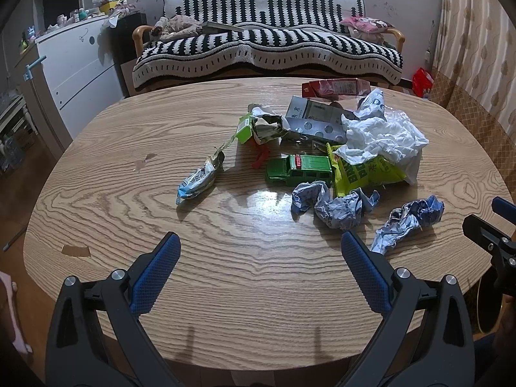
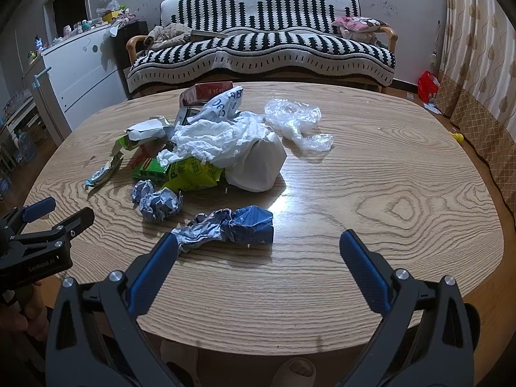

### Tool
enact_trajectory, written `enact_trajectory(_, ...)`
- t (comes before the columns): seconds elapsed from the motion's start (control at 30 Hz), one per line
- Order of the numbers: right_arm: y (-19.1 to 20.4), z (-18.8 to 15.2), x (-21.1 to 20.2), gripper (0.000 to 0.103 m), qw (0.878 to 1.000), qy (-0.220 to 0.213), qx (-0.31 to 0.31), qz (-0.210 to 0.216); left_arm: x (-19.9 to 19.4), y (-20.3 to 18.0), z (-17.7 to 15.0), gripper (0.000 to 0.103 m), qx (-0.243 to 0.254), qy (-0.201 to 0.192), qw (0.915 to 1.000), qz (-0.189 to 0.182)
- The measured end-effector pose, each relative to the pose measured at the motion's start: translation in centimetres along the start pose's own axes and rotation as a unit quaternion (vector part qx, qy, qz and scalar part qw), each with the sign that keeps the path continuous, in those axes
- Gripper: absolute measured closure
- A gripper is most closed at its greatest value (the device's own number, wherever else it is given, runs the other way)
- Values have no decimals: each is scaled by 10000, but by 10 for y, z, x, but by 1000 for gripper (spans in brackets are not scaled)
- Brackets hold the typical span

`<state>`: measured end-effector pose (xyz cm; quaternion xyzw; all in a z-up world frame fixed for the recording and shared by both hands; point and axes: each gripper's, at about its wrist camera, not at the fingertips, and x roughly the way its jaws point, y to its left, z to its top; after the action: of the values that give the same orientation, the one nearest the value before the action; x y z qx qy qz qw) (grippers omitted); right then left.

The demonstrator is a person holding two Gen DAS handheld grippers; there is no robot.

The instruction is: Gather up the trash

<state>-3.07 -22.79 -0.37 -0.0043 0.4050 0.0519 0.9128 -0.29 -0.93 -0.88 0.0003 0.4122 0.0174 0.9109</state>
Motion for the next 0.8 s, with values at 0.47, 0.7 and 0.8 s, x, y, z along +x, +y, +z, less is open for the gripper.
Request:
enact_trajectory(0.47, 1, -1, 0, 6, 10000, 0, -8, -5, 0, 0, 0, 6, -1, 0, 10000, 8)
enact_trajectory(0.7, 0, 0, 0, 6, 10000, 6, -10, 3, 1, -1, -1, 6, 17, 3, 10000, 8)
enact_trajectory(0.8, 1, -1, 1, 6, 10000, 36, 3, 21, 2, 0, -1, 6, 27, 13, 10000, 16)
